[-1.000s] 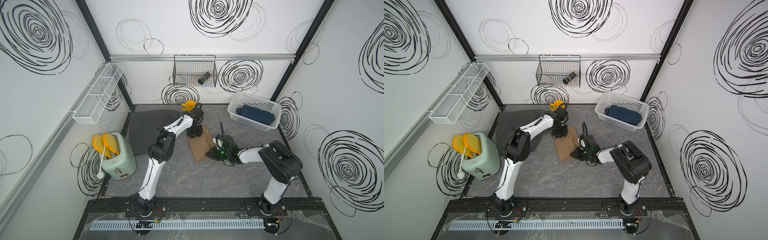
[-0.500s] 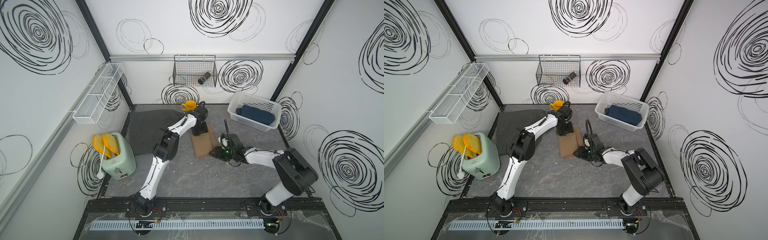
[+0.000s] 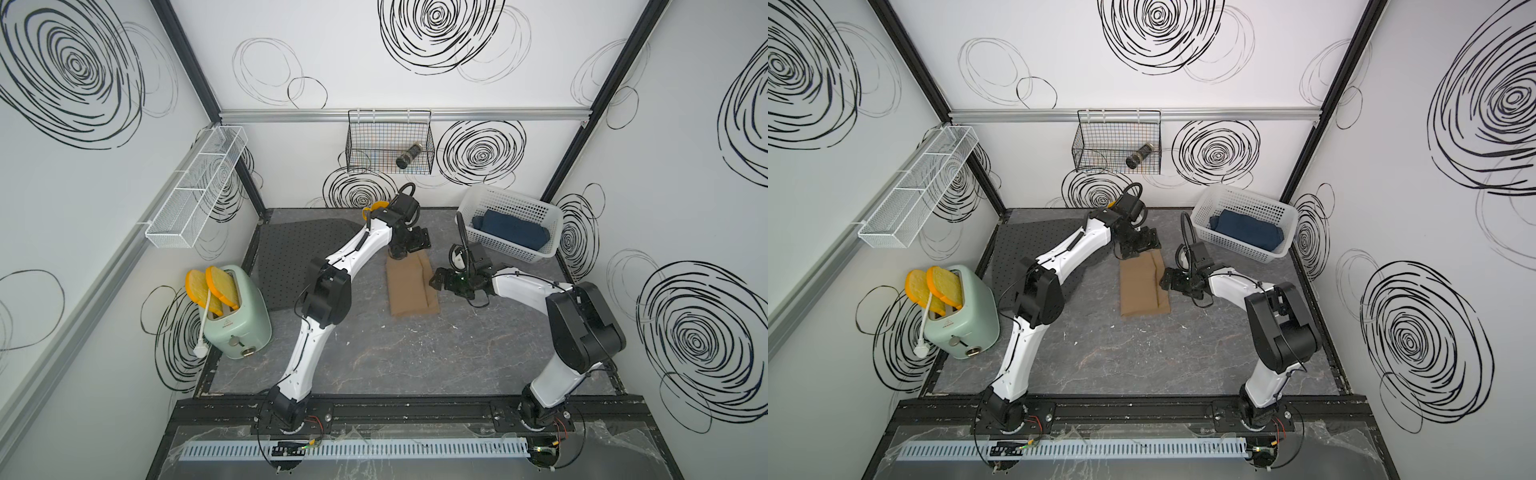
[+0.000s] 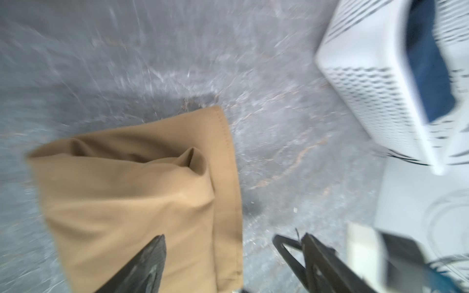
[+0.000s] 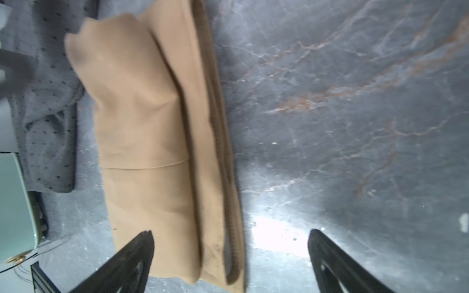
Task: Roll up the skirts
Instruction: Roll the skirt at the center of the board.
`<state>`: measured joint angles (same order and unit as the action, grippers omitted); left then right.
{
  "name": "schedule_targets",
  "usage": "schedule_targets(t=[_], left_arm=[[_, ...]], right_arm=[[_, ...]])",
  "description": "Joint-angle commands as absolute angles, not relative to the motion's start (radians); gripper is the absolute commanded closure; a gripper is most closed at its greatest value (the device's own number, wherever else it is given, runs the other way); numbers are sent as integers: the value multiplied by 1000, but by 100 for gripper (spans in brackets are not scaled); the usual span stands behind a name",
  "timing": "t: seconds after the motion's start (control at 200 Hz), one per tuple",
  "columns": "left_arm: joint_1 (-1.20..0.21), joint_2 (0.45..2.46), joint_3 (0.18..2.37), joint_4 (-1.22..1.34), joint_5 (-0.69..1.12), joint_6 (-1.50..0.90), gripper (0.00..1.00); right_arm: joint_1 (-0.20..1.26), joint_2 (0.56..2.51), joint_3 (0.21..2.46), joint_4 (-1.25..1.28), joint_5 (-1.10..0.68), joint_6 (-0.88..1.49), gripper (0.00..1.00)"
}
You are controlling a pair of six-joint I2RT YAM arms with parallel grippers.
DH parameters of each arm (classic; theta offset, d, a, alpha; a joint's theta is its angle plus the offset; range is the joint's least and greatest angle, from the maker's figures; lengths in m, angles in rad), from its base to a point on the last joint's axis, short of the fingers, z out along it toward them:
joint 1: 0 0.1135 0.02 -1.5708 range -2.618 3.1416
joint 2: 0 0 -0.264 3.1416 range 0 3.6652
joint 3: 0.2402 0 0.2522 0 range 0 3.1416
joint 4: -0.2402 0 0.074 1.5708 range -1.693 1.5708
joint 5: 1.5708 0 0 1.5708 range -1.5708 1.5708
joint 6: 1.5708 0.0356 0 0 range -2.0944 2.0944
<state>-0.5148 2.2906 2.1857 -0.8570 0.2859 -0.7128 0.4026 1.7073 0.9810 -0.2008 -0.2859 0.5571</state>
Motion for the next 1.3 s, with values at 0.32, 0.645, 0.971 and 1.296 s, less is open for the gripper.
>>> schedule_targets(t=[0.32, 0.645, 0.971, 1.296], left_arm=[[-350, 1949, 1451, -596, 359, -545, 15], [-456, 2117, 1498, -453, 504, -551, 21], [-477, 2187, 1542, -414, 399, -661, 81], [-567, 2123, 1707, -717, 175, -685, 95]], right_arm=[[466, 1856, 1110, -196, -303, 495, 2], [439, 1870, 1061, -124, -380, 503, 9], [361, 1763, 942, -137, -356, 584, 6], [323, 1396, 614, -37, -464, 732, 2]])
